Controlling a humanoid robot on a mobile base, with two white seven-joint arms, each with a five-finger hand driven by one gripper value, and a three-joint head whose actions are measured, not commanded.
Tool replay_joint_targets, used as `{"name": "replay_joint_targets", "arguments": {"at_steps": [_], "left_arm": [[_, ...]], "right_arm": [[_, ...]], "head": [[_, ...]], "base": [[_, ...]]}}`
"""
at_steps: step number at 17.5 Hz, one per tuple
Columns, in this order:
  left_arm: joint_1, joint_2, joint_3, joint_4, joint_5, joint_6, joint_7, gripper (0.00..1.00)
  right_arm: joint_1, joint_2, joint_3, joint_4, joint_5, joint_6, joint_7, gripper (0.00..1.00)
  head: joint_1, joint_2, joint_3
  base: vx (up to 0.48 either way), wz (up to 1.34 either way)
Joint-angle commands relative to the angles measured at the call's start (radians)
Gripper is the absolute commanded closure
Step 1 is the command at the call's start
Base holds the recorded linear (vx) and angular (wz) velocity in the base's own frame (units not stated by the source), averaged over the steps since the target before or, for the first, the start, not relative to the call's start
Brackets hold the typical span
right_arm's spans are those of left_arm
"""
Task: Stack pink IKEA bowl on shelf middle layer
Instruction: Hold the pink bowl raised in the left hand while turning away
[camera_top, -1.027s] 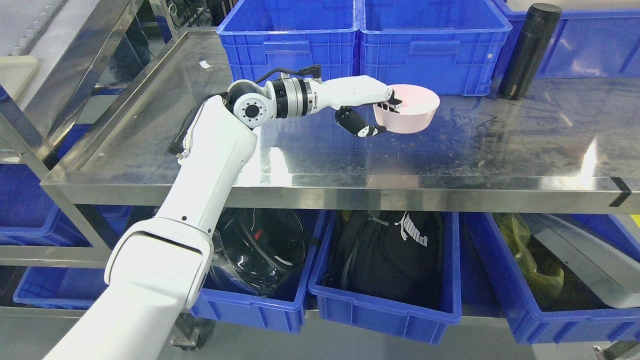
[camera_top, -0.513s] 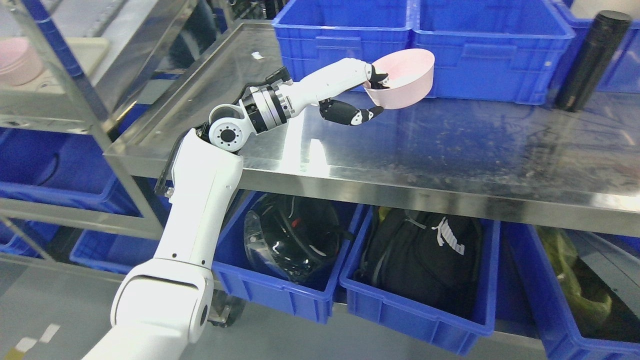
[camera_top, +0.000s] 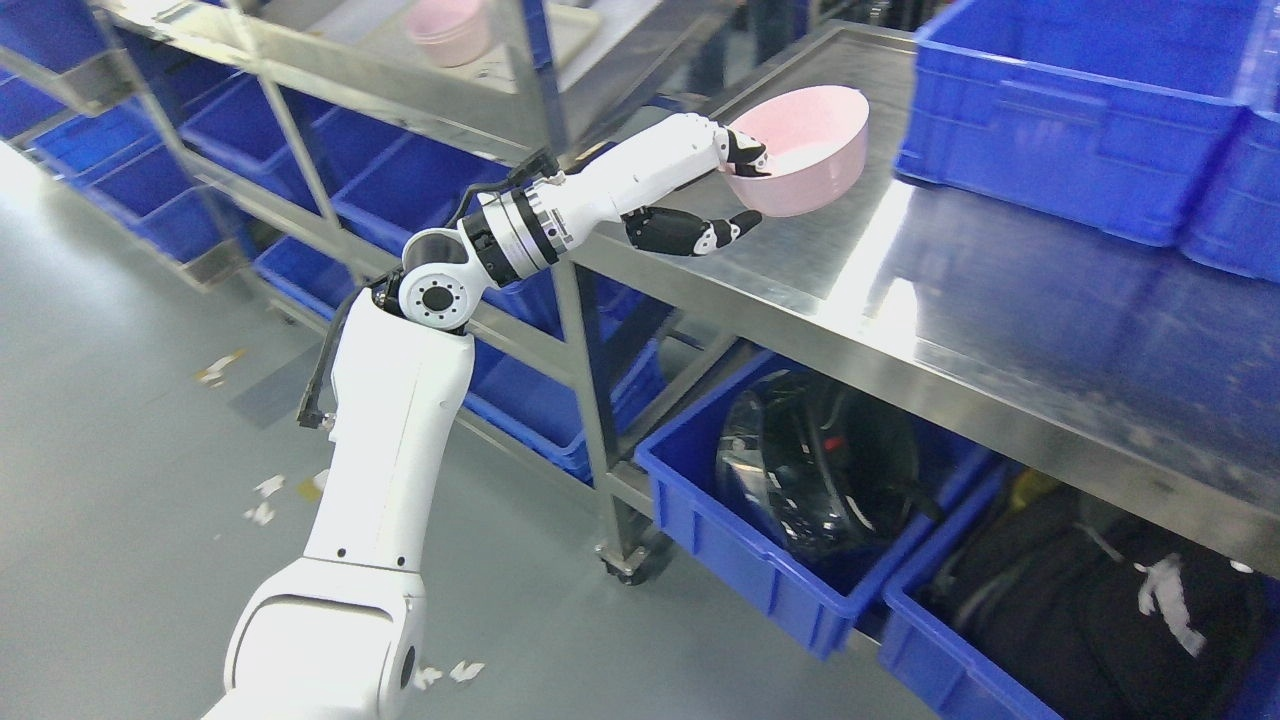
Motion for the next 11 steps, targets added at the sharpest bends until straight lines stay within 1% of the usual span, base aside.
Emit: {"name": "replay_joint_targets", "arguments": {"at_steps": [1,8,11], "left_arm": [[0.015,0.016,0.025,-0.109,0.003,-0.001,-0.002,1.00],[0.013,0.016,0.025,-0.109,0.003,-0.001,-0.001,1.00],[0.013,0.016,0.025,-0.109,0.003,-0.001,-0.001,1.00]], "right_arm": [[0.003,-0.017,0.000,-0.017,0.000,0.000,0.006,0.00],[0.003,-0.017,0.000,-0.017,0.000,0.000,0.006,0.00],[0.003,-0.017,0.000,-0.017,0.000,0.000,0.006,0.00]], "head": [[0.0000,0.000,0.000],[0.0000,0.000,0.000],[0.0000,0.000,0.000]], "base": [[0.060,1.00],[0.095,1.03],[0.163,1.02]]}}
